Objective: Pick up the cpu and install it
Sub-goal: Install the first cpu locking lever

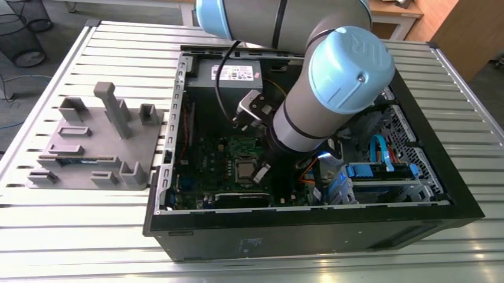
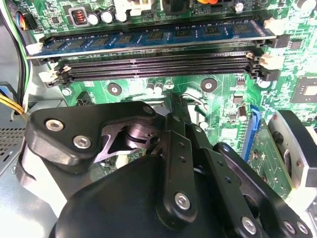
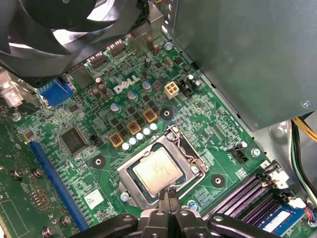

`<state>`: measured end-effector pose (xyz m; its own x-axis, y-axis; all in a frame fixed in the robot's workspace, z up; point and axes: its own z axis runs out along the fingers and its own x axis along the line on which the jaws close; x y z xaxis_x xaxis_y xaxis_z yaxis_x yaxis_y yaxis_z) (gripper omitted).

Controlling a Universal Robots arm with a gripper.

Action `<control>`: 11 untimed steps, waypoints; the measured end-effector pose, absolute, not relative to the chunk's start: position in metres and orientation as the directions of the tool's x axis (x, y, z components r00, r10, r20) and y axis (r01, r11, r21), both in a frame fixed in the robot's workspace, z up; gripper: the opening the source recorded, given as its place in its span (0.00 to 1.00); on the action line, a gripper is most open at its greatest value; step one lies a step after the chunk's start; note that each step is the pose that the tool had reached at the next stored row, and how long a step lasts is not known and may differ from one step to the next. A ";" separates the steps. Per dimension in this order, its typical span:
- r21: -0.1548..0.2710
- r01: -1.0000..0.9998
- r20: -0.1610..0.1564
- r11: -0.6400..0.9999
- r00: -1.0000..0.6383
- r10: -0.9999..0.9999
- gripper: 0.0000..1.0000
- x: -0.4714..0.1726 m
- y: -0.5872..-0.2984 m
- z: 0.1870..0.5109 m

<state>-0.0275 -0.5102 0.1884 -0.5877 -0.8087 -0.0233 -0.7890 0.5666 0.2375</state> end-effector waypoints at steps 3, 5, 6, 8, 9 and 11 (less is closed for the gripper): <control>0.237 -0.791 -0.023 0.564 -0.585 -0.811 0.11 -0.026 -0.510 0.187; 0.237 -0.794 -0.024 0.560 -0.581 -0.814 0.11 -0.024 -0.510 0.186; 0.238 -0.795 -0.024 0.559 -0.580 -0.814 0.11 -0.024 -0.510 0.186; 0.237 -0.795 -0.023 0.559 -0.580 -0.814 0.11 -0.024 -0.510 0.186; 0.237 -0.795 -0.023 0.559 -0.580 -0.814 0.11 -0.024 -0.510 0.186; 0.237 -0.795 -0.023 0.559 -0.580 -0.814 0.11 -0.024 -0.510 0.186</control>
<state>-0.0239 -0.5102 0.1858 -0.5798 -0.8144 -0.0232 -0.7946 0.5589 0.2373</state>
